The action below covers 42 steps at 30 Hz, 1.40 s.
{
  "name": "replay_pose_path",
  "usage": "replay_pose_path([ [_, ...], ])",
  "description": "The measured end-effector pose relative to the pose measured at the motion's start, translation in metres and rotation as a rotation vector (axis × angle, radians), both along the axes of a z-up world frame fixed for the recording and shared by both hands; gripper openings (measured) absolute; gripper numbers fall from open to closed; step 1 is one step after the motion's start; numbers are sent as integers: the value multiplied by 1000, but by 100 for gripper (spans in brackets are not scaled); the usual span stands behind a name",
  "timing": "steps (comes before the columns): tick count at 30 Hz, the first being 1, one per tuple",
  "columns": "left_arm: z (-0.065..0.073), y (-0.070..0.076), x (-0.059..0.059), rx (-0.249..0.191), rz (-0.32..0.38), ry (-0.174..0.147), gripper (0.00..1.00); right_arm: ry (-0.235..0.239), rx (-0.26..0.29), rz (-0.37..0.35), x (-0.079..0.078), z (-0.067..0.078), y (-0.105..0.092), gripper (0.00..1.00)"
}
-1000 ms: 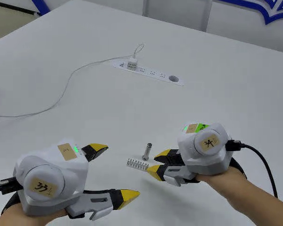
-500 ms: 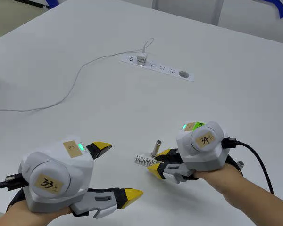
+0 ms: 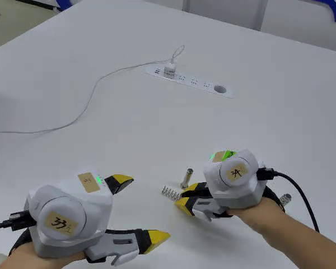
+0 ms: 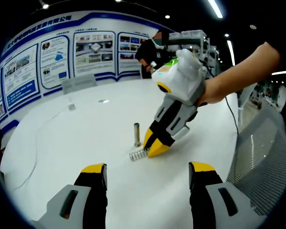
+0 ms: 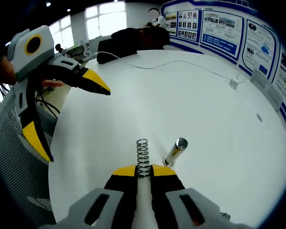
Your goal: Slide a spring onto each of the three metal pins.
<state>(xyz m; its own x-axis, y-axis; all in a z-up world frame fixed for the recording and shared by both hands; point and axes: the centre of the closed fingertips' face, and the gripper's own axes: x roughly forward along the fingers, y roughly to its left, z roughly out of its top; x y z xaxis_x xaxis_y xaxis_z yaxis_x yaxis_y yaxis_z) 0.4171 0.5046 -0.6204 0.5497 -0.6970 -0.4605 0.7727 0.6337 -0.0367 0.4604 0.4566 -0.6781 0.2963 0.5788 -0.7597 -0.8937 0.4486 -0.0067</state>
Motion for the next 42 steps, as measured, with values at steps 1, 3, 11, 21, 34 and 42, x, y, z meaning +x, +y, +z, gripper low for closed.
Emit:
replay_pose_path([
  [1, 0, -1, -1, 0, -4, -2, 72, 0, -3, 6, -2, 1, -1, 11],
  [3, 0, -2, -2, 4, -11, -2, 71, -11, -7, 22, -6, 5, -3, 11],
  [11, 1, -9, -8, 12, -59, -6, 68, -44, 12, 34, -13, 26, -11, 11],
  [21, 15, -22, -11, 10, -112, -39, 64, -82, 13, 38, -24, 45, -23, 11],
  [34, 36, -40, -15, 38, -257, -100, 51, -146, 35, 103, -42, 77, -26, 11],
  [42, 49, -54, -17, 59, -357, -117, 42, -183, 21, 162, -54, 88, -26, 11],
])
